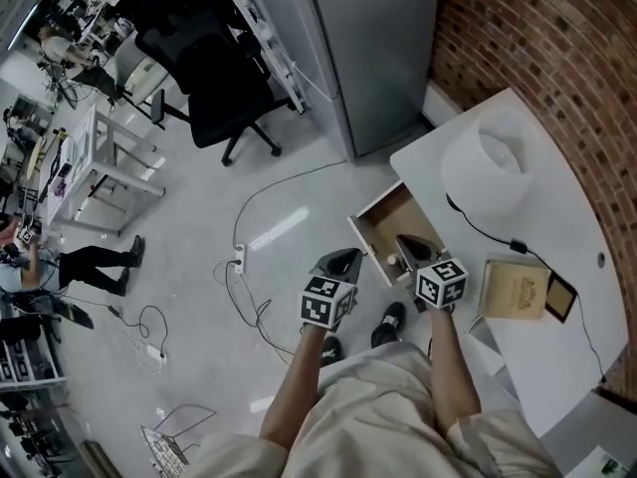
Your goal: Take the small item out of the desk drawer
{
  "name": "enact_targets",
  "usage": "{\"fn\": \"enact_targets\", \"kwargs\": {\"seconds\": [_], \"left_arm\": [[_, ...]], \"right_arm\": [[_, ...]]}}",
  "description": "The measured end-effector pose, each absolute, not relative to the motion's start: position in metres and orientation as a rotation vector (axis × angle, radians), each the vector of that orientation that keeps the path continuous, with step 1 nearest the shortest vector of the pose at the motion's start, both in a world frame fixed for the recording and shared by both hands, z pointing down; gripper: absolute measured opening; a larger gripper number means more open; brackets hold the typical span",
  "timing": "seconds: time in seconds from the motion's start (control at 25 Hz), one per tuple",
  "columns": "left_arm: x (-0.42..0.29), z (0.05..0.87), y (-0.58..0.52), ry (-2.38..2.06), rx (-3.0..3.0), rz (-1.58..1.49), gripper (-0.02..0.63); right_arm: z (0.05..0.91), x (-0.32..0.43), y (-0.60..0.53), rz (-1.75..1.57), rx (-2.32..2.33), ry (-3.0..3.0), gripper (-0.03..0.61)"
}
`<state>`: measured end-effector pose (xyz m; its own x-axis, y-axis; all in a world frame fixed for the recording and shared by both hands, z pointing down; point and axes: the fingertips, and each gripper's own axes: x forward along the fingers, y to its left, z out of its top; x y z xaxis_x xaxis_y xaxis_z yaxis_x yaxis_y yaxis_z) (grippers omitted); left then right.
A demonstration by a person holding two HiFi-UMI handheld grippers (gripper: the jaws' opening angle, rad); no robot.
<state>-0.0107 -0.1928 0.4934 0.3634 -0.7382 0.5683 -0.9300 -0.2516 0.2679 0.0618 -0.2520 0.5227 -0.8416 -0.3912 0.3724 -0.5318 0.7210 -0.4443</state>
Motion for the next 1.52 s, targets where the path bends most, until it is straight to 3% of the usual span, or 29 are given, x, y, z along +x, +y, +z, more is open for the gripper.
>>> {"fn": "enact_targets", "kwargs": {"seconds": [0.44,1.52], "left_arm": [[-0.002,0.564,-0.169,-1.474,1.876,0.342,0.017],[0.014,0.707,-0.147,-1.420,1.906,0.327,0.017]], "right_arm": [[0.591,0.075,-0.263,0.427,0.557,-2.567,0.025],[0.806,0.076,-0.220,0.213,0.070,-2.168,0.025]]}}
